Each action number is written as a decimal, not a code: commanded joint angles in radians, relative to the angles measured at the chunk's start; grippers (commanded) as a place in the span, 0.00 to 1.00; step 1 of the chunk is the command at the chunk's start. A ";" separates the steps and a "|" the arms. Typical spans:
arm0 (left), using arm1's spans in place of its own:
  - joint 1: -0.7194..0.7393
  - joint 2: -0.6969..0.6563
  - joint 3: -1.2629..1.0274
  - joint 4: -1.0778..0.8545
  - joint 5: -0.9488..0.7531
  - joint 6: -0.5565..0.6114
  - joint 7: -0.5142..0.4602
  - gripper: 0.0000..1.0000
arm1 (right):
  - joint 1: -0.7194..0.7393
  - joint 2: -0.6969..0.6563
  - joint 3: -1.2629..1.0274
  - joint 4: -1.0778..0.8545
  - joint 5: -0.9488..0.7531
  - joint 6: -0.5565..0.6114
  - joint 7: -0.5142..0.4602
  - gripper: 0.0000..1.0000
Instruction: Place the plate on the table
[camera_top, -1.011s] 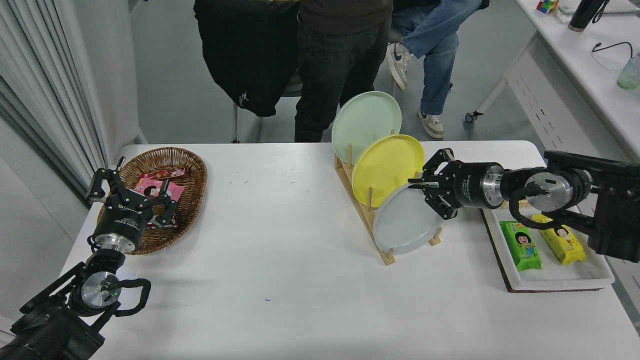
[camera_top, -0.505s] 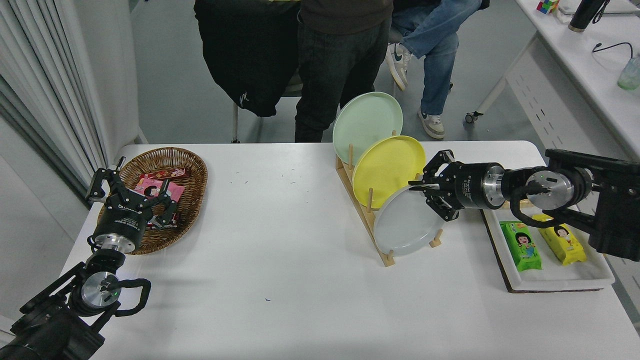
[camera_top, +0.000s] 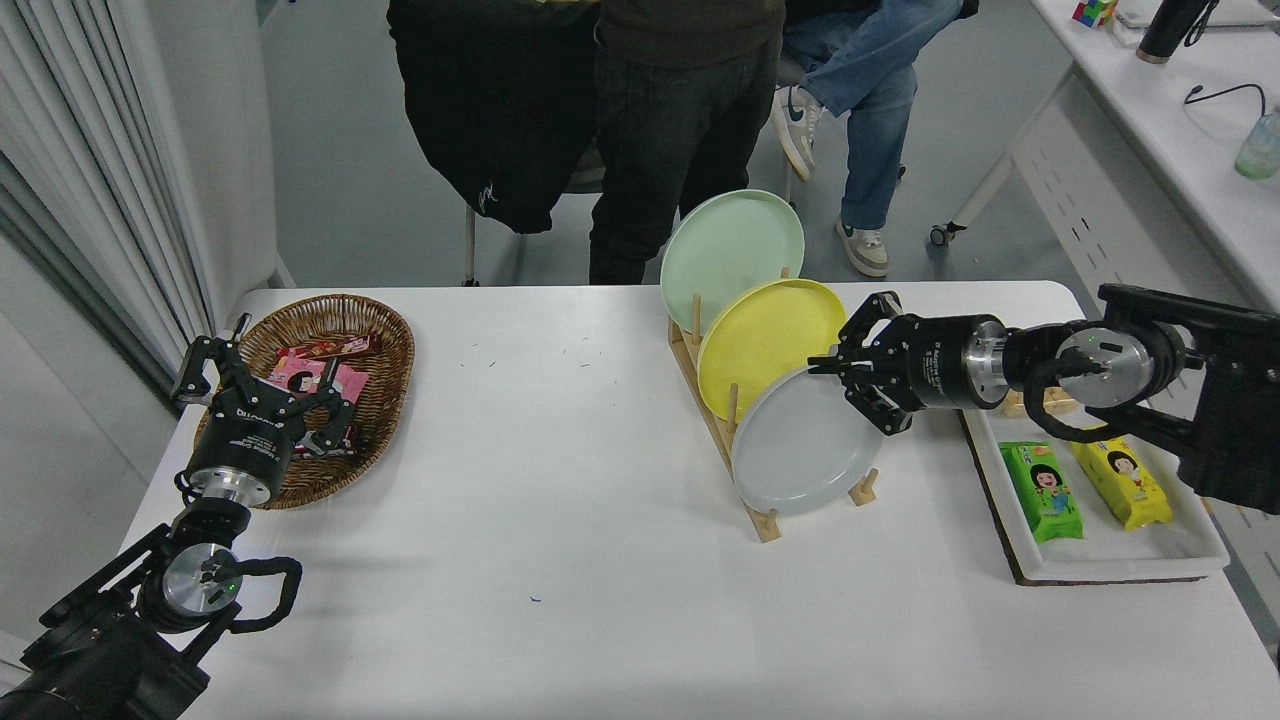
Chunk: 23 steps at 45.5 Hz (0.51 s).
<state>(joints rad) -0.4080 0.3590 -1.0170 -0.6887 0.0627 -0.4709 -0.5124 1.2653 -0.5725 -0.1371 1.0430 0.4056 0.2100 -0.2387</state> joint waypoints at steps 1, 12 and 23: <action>0.000 0.000 0.000 0.000 0.000 0.000 0.000 0.98 | 0.005 -0.012 0.050 0.000 -0.007 0.020 -0.008 0.00; 0.000 0.000 0.000 0.000 0.000 0.000 0.000 0.98 | 0.020 -0.041 0.099 0.002 -0.005 0.048 -0.065 0.00; 0.000 0.000 0.000 0.000 0.000 0.000 0.000 0.98 | 0.034 -0.067 0.156 0.005 -0.004 0.071 -0.185 0.00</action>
<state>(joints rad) -0.4080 0.3589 -1.0170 -0.6887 0.0629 -0.4709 -0.5123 1.2884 -0.6154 -0.0380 1.0454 0.4010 0.2527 -0.3318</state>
